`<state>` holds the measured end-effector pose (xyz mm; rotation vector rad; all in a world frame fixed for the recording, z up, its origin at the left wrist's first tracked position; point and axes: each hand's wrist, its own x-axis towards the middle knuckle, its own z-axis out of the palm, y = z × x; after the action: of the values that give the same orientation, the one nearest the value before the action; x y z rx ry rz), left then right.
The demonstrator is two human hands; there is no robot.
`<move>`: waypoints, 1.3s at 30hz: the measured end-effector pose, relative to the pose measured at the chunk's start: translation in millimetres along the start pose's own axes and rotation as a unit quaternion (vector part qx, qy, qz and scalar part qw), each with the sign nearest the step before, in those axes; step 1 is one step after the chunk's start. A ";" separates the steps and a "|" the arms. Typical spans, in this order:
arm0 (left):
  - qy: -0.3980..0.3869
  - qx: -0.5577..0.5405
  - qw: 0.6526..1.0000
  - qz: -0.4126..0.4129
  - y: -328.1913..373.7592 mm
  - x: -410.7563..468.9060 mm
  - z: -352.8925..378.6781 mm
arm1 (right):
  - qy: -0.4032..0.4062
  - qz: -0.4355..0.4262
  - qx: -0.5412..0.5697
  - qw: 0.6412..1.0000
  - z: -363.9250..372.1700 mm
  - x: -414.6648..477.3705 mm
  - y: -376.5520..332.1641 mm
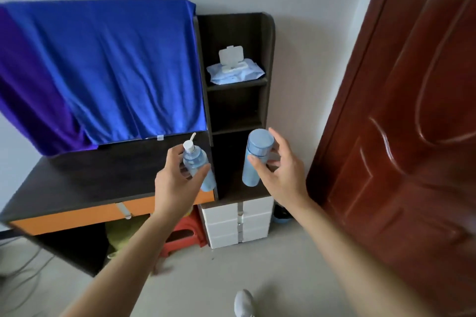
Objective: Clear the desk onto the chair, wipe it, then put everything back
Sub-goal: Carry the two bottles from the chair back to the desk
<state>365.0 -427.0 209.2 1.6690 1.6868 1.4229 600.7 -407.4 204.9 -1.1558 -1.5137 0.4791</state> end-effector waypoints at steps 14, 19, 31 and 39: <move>0.083 0.075 0.991 -0.070 -86.6 248.1 -8.7 | -0.107 0.002 0.031 0.994 198.4 215.8 70.3; 0.086 0.064 0.987 -0.117 -147.7 292.5 -5.5 | -0.136 0.043 0.017 0.990 263.4 240.7 99.8; -0.045 0.018 0.976 -0.213 -297.2 381.4 32.1 | -0.115 0.207 -0.035 0.971 374.3 256.2 174.6; -0.114 0.076 0.958 -0.254 -352.2 392.9 73.1 | -0.102 0.281 -0.031 0.954 402.6 255.3 220.4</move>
<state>151.7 29.1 35.2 1.2740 1.9386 0.8469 347.2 21.1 37.7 -1.6326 -1.3635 0.9642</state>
